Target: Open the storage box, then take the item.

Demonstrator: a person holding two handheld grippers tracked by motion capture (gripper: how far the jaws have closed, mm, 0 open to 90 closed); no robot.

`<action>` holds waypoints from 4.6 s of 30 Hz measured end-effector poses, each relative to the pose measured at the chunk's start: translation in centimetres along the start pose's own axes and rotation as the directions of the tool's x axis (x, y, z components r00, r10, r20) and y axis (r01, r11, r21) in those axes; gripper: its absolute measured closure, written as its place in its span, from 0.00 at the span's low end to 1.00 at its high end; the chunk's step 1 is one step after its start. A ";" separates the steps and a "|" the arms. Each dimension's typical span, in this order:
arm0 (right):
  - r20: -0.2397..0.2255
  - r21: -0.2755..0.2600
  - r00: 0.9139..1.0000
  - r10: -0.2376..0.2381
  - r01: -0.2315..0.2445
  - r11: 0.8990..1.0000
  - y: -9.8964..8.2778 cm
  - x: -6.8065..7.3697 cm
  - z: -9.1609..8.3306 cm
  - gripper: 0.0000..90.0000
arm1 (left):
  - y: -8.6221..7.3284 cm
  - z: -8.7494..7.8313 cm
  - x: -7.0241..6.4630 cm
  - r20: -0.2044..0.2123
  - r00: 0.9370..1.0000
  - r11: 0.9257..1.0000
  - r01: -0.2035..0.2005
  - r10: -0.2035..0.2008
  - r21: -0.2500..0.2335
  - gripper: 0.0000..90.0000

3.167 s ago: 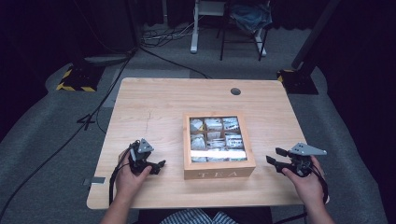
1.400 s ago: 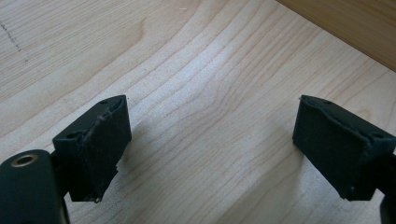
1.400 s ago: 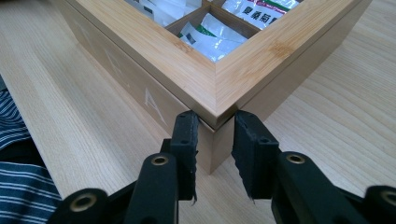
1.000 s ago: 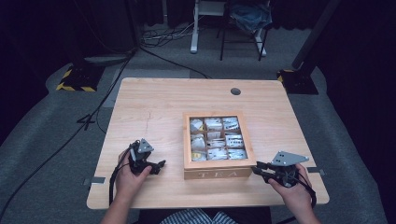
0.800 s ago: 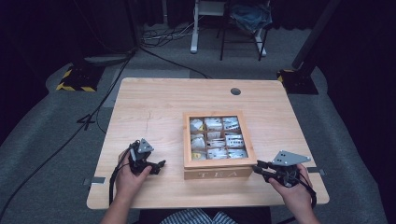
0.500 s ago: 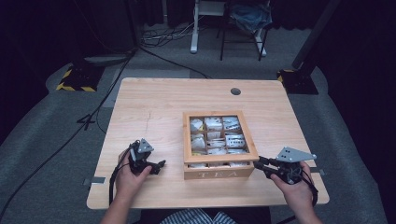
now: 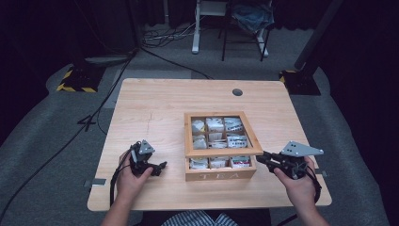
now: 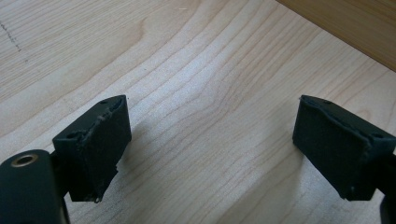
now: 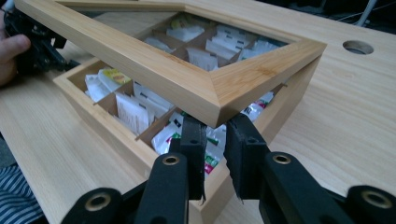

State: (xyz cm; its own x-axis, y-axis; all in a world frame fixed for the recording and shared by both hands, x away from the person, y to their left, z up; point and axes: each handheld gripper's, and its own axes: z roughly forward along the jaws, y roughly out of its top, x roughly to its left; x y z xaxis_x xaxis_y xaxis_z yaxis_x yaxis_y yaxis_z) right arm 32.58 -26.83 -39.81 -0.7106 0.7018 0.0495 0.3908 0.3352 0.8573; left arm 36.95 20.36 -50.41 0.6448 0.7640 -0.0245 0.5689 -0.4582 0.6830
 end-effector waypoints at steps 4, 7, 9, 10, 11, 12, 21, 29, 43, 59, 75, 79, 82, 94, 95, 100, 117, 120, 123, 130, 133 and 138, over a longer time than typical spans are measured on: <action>-0.001 -0.020 1.000 -0.002 0.002 1.000 0.7 -0.2 0.2 0.88 | 0.0 0.0 0.0 0.000 1.000 1.000 0.000 0.000 0.000 0.13; 0.003 -0.032 1.000 -0.007 0.007 0.999 1.4 -0.2 0.3 0.88 | 0.0 0.0 0.0 -0.001 1.000 1.000 0.000 0.000 -0.001 0.13; 0.006 -0.033 1.000 -0.009 0.009 0.999 1.8 -0.2 0.4 0.88 | 0.0 0.0 0.0 -0.002 1.000 1.000 -0.001 0.001 -0.003 0.13; 0.007 -0.034 1.000 -0.009 0.009 0.999 2.0 -0.3 0.4 0.88 | 0.0 0.0 0.0 -0.002 1.000 1.000 0.000 0.000 -0.003 0.13; 0.008 -0.036 1.000 -0.008 0.008 0.999 2.2 -0.3 0.5 0.88 | 0.0 0.0 0.0 -0.001 1.000 1.000 0.000 0.000 0.000 0.13; 0.010 -0.038 1.000 -0.006 0.006 0.999 2.3 -0.3 0.6 0.88 | 0.0 0.0 0.0 -0.001 1.000 1.000 -0.001 0.001 -0.001 0.13; 0.029 -0.085 0.999 -0.012 0.014 0.996 3.6 -0.1 1.1 0.88 | 0.0 0.0 0.0 -0.001 1.000 1.000 -0.001 0.001 -0.001 0.13; 0.054 -0.088 0.998 -0.021 0.025 0.996 4.4 -0.1 1.6 0.88 | 0.0 0.0 0.0 -0.001 1.000 1.000 0.000 0.000 -0.003 0.13; 0.122 -0.132 0.992 -0.038 0.054 0.990 6.1 -0.3 1.9 0.90 | 0.0 0.0 -0.1 -0.017 1.000 1.000 0.008 -0.008 -0.001 0.13; 0.164 -0.160 0.985 -0.051 0.078 0.984 7.3 -1.5 2.1 0.94 | 0.0 -0.5 -0.8 -0.046 0.998 0.999 0.049 -0.049 0.001 0.24; 0.163 -0.149 0.985 -0.047 0.072 0.986 7.0 -1.7 2.4 0.94 | 1.9 -2.8 -1.5 0.005 0.998 0.994 0.063 -0.063 -0.086 0.27; 0.161 -0.149 0.986 -0.047 0.072 0.986 7.0 -1.7 2.5 0.94 | 2.4 -3.3 -1.8 0.009 0.999 0.994 0.051 -0.050 -0.095 0.28; 0.159 -0.146 0.986 -0.046 0.069 0.987 6.9 -1.7 2.6 0.94 | 2.8 -3.6 -2.2 0.031 0.999 0.994 0.045 -0.042 -0.104 0.29; 0.152 -0.149 0.987 -0.041 0.064 0.987 6.9 -1.8 2.6 0.94 | 4.5 -4.9 -3.5 0.073 0.997 0.988 0.020 -0.009 -0.153 0.30; 0.152 -0.150 0.988 -0.041 0.064 0.987 6.9 -1.8 2.6 0.94 | 4.7 -5.0 -3.6 0.077 0.997 0.988 0.018 -0.006 -0.156 0.30; 0.150 -0.149 0.988 -0.040 0.063 0.987 6.9 -1.8 2.6 0.94 | 5.6 -5.8 -4.5 0.088 0.996 0.984 -0.013 0.029 -0.179 0.31; 0.149 -0.152 0.988 -0.037 0.060 0.987 6.9 -1.9 2.5 0.94 | 9.6 -5.4 -8.5 0.165 0.977 0.967 -0.097 0.138 -0.234 0.33; 0.149 -0.152 0.988 -0.037 0.060 0.987 6.9 -1.9 2.5 0.94 | 10.1 -5.1 -9.0 0.182 0.973 0.966 -0.100 0.145 -0.236 0.34; 0.149 -0.152 0.988 -0.036 0.059 0.987 6.9 -1.9 2.5 0.94 | 10.6 -4.6 -9.5 0.194 0.968 0.966 -0.111 0.158 -0.235 0.35; 0.149 -0.149 0.988 -0.038 0.060 0.987 6.8 -1.9 2.7 0.94 | 11.5 -3.1 -10.7 0.256 0.949 0.968 -0.131 0.185 -0.214 0.46; 0.147 -0.148 0.988 -0.037 0.059 0.987 6.8 -1.9 2.7 0.94 | 11.8 -2.3 -11.2 0.294 0.937 0.971 -0.132 0.188 -0.199 0.54; 0.146 -0.148 0.989 -0.037 0.058 0.987 6.8 -1.9 2.7 0.94 | 12.2 -1.0 -11.8 0.336 0.923 0.975 -0.130 0.186 -0.183 0.62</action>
State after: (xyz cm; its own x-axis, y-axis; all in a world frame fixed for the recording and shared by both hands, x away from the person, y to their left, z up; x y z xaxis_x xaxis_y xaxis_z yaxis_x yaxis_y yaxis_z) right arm 38.20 -24.17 -35.48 -0.6315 0.7732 -0.0571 0.2578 0.2789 0.9251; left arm 35.77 6.18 -41.07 0.8726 0.4677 -0.1410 0.3776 -0.4628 0.8020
